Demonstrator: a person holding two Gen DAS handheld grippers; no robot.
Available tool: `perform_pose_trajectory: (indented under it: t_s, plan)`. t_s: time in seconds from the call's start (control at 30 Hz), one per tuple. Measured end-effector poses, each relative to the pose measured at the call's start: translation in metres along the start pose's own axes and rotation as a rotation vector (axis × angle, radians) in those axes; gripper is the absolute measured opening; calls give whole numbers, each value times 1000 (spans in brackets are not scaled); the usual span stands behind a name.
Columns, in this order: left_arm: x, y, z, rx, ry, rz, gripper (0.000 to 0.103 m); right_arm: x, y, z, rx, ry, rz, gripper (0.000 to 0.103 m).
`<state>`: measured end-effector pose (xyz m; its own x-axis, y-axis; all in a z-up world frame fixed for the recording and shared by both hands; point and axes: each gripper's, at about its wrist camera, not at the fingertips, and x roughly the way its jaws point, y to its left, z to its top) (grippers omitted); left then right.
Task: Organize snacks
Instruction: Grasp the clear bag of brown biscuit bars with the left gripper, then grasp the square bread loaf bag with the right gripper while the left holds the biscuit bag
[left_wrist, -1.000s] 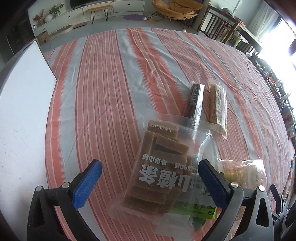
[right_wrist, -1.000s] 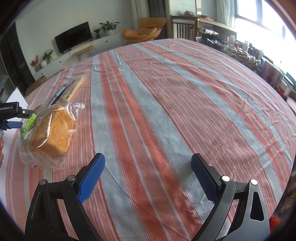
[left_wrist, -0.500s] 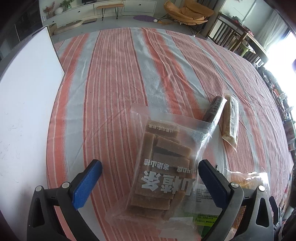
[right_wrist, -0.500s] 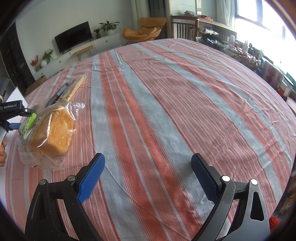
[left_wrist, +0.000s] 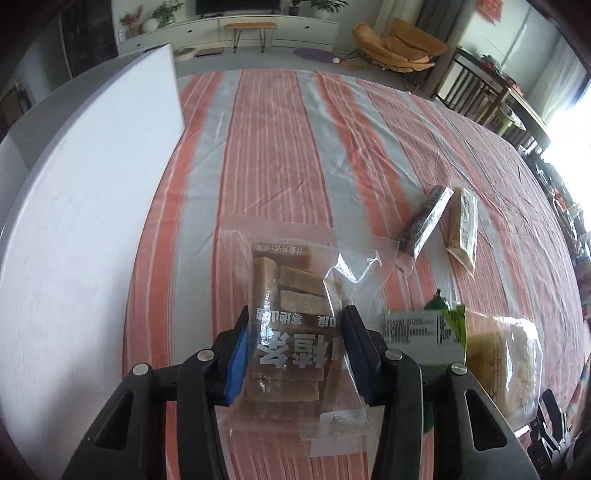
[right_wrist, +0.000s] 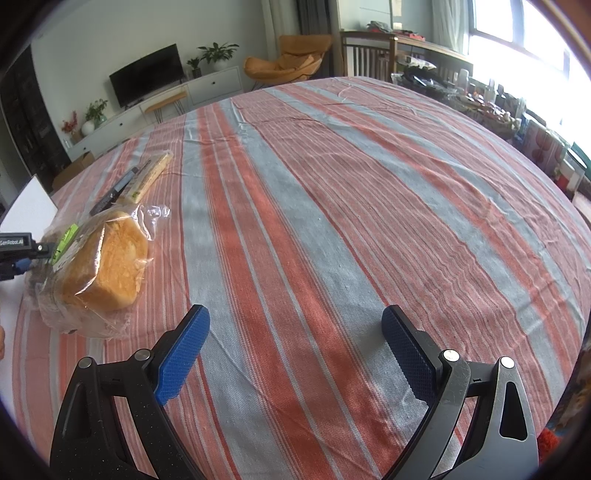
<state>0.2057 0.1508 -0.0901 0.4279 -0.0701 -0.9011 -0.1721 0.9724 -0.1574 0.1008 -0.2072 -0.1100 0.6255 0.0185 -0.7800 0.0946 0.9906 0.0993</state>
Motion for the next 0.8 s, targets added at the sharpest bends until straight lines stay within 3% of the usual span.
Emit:
perform_pose_trajectory:
  t_s: [0.17,0.3,0.4,0.47,0.63,0.8]
  plan:
    - [-32,-1,-70,-23,-25,57,47,0,-1,0,-2,2,-4,96]
    - [-44,2,-110,-42,-21,40,64,0,0,0,-4,2,-6,96]
    - [-47,-7,-124,38,-34,51,79,0,-1,0,-3,2,-4,96]
    - [-46,-14,-130,90,-43,69,82,0,0,0,-2,2,-3,96]
    - [-41,-20,-144,162,-123,94,103,0,0,0,-3,2,-5,96]
    - [-38,-20,-144,159,-176,98,103,1,0,0,-7,4,-10,96]
